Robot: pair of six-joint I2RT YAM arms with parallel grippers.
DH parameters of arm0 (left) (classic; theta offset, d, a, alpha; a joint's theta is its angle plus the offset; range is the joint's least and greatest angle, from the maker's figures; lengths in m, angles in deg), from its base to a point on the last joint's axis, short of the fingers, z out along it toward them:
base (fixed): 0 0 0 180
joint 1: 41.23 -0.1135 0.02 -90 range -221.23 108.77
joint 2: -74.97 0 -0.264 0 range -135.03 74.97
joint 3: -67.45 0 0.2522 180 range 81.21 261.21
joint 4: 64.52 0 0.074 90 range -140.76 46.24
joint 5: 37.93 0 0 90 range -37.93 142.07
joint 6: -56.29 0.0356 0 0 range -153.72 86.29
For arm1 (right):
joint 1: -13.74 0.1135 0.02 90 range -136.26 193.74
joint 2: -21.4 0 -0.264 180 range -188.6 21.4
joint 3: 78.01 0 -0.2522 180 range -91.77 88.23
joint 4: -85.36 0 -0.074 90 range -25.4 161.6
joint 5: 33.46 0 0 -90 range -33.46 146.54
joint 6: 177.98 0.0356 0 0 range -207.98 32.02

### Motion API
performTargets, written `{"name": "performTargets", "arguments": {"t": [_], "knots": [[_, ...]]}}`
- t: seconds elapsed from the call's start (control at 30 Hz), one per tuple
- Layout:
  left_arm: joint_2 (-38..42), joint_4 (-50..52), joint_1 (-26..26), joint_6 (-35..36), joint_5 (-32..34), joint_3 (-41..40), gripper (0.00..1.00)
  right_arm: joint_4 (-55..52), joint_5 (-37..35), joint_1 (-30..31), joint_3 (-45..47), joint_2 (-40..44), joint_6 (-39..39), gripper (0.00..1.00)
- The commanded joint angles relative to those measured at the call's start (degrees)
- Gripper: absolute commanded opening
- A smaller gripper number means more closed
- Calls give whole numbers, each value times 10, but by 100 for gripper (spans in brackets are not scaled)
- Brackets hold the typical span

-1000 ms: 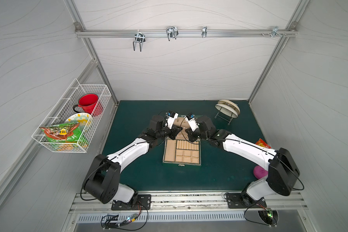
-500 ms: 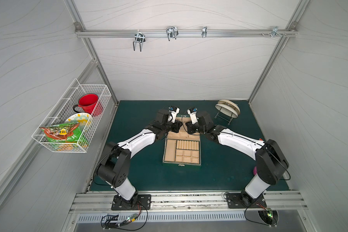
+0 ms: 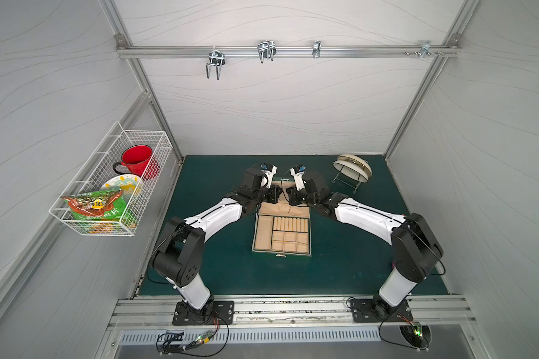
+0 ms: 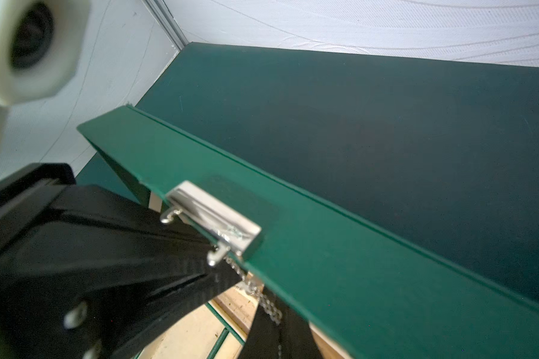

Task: Put jewelry chain into jewelry box
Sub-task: Hang the necklace on the jewelry box clasp.

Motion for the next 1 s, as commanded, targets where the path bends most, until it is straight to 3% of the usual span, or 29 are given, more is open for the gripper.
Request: {"name": "performTargets", "arguments": {"t": [0.0, 0.57, 0.97], "knots": [[-10, -7, -9, -14, 18, 28, 0, 2, -25, -10, -11, -5, 15, 5], [-26, 6, -9, -41, 17, 45, 1, 1, -16, -10, -5, 2, 29, 16], [-35, 5, -8, -51, 9, 49, 6, 3, 24, -10, 35, 56, 38, 26]]}}
